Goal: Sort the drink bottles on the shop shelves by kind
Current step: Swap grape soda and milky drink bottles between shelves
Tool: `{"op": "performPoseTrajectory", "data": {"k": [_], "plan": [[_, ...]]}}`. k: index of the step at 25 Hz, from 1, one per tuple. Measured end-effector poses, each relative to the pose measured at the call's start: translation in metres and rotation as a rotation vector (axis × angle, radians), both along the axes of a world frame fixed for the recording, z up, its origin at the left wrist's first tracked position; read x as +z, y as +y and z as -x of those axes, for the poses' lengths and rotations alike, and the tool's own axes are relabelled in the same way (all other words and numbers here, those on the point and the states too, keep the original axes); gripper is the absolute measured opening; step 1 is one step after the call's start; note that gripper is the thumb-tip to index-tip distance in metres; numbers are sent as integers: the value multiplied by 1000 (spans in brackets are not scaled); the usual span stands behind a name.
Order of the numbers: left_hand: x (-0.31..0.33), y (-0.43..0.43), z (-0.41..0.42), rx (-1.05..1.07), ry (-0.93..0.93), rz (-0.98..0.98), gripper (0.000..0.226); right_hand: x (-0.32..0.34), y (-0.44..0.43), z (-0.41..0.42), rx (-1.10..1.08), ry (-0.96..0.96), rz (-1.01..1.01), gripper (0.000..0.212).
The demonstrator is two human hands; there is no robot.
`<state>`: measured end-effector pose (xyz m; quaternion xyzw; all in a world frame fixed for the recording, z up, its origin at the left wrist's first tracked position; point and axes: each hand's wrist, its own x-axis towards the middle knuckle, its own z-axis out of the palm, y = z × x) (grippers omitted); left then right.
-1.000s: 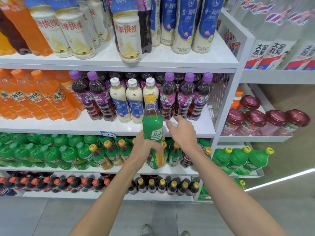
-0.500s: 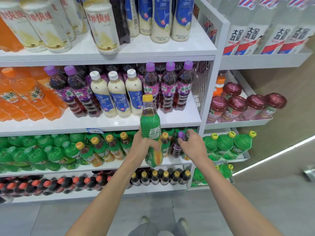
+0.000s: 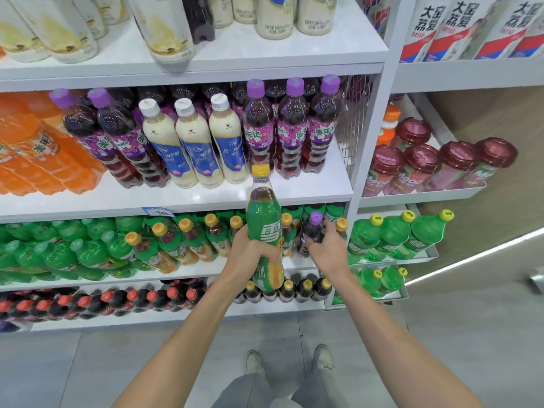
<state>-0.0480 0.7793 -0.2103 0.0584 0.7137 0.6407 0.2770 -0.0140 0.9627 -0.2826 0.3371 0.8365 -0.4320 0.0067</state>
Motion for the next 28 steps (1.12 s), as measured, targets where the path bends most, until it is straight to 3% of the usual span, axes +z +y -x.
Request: {"op": "performPoseTrajectory", "data": {"k": [7, 12, 19, 28], "plan": [[-13, 11, -6, 99, -42, 23, 34, -20, 14, 33, 79, -147, -182, 50], [-18, 16, -10, 159, -34, 27, 46, -36, 11, 39, 89, -135, -64, 52], [-25, 12, -17, 158, -63, -11, 35, -55, 0, 40, 56, -70, 5, 71], [-33, 8, -23, 185, -78, -16, 30, -57, 7, 34, 25, 6, 41, 57]]}}
